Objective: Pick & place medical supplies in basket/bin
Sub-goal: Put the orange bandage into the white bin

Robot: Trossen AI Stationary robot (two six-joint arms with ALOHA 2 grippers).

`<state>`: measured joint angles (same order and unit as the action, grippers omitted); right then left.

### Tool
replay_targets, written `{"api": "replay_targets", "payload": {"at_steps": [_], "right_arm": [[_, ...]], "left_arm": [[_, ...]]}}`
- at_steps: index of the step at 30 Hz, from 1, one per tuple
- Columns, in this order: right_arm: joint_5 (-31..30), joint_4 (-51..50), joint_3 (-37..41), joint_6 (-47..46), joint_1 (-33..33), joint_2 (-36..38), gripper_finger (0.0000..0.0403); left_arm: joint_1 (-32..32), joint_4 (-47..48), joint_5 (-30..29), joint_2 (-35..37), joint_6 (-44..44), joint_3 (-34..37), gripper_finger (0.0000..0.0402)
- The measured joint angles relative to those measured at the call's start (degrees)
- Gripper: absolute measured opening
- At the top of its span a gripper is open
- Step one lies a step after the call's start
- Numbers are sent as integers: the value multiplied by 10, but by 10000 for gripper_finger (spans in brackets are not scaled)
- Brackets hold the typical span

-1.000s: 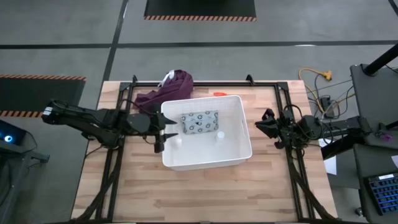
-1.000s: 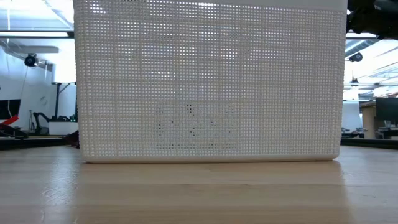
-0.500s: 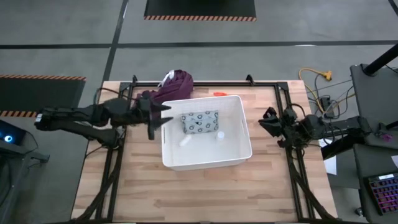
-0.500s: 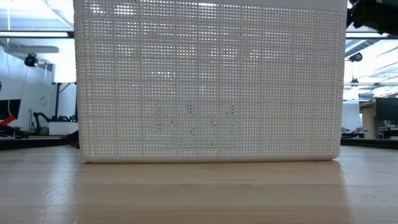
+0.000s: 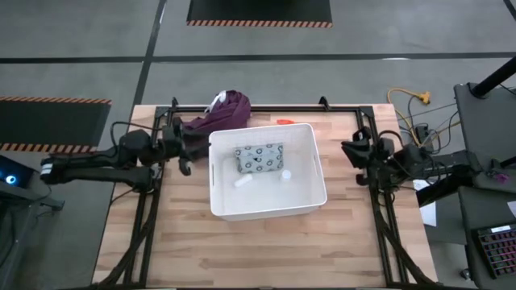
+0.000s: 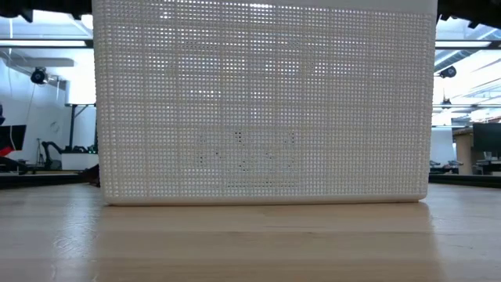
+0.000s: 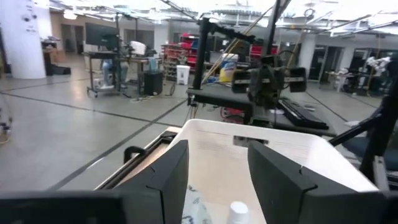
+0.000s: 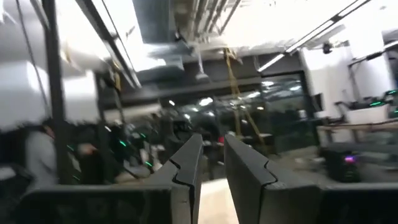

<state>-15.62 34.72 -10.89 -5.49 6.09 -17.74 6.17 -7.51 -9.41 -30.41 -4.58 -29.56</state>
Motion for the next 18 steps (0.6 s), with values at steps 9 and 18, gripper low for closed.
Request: {"api": "replay_targets", "payload": {"at_steps": [9, 18], "right_arm": [[-59, -99, -7, 50, 0, -30, 59], [-57, -151, -6, -50, 0, -74, 59]], "left_arm": [[94, 0, -18, -65, 11, -50, 147], [185, 91, -18, -236, 11, -229, 147]]}}
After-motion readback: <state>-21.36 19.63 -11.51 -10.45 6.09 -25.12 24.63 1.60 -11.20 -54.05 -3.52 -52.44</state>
